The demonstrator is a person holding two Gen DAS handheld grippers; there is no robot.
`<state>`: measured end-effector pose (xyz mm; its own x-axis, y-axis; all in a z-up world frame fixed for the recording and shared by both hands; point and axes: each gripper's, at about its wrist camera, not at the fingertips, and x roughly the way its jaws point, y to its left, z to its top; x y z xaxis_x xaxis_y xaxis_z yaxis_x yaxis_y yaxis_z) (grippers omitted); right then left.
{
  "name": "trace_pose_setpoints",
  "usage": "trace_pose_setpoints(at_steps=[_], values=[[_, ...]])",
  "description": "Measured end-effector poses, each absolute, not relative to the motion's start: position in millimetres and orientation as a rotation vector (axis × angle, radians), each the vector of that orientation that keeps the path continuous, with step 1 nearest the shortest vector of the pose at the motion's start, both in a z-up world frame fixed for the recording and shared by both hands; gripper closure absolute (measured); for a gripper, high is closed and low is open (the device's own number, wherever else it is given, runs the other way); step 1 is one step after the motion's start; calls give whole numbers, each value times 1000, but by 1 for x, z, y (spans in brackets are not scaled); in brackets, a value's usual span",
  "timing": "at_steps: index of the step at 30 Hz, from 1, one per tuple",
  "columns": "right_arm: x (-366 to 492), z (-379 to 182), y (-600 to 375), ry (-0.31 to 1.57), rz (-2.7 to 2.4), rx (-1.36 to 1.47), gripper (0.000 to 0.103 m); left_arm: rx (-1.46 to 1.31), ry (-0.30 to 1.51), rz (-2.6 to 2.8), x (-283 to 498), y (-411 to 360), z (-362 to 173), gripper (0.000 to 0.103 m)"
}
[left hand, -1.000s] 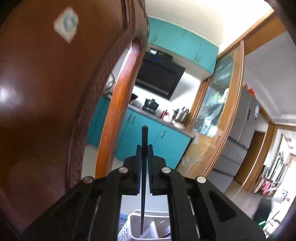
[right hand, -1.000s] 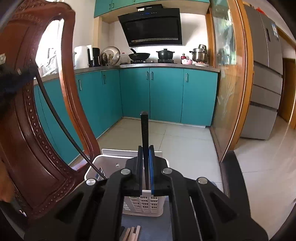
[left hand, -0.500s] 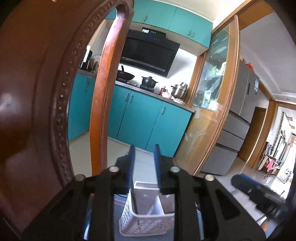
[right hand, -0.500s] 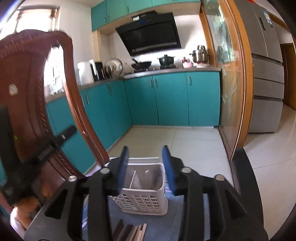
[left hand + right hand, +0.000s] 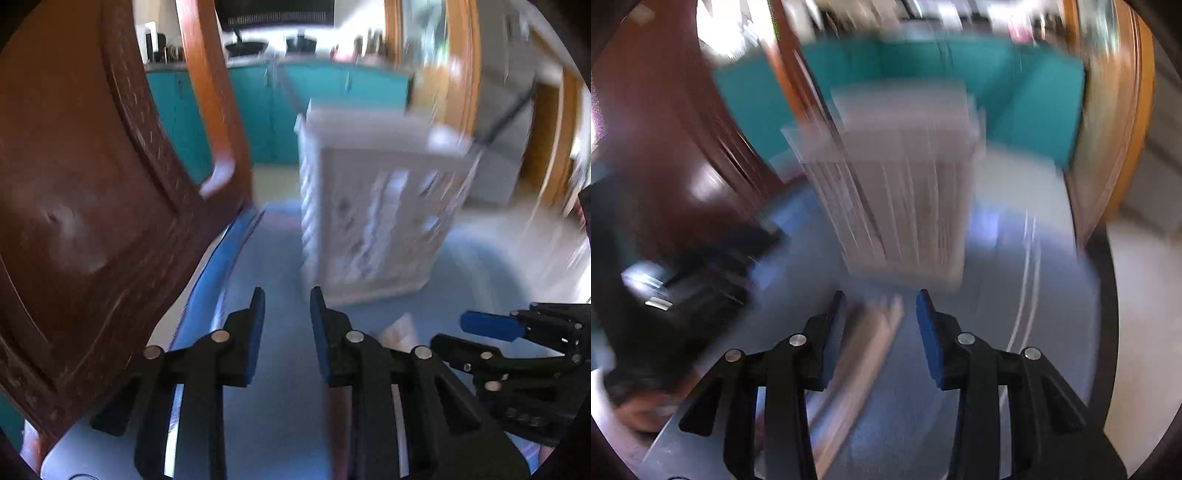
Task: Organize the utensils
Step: 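Move both open tools back down to the row of chopsticks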
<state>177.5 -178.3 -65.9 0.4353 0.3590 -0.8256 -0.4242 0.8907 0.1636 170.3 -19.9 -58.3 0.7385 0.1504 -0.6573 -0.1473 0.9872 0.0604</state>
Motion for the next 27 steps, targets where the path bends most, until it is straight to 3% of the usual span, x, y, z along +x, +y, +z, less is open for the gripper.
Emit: trace_pose_setpoints(at_steps=[6, 11, 14, 17, 21, 24, 27], values=[[183, -92, -164, 1054, 443, -50, 64, -3, 879, 184, 181, -3, -86, 71], [180, -94, -151, 1014, 413, -48, 64, 3, 895, 156, 177, -3, -91, 59], [180, -93, -149, 1012, 401, -43, 64, 20, 904, 149, 175, -6, -95, 58], [183, -92, -150, 1033, 420, -51, 82, 26, 916, 132, 174, -12, -97, 58], [181, -85, -159, 1050, 404, -79, 82, 44, 912, 116, 170, -14, -99, 53], [185, -78, -176, 1039, 378, -63, 95, 36, 906, 97, 174, -14, -100, 53], [186, -73, -191, 1037, 365, -9, 95, -8, 909, 62, 173, -12, -98, 53]])
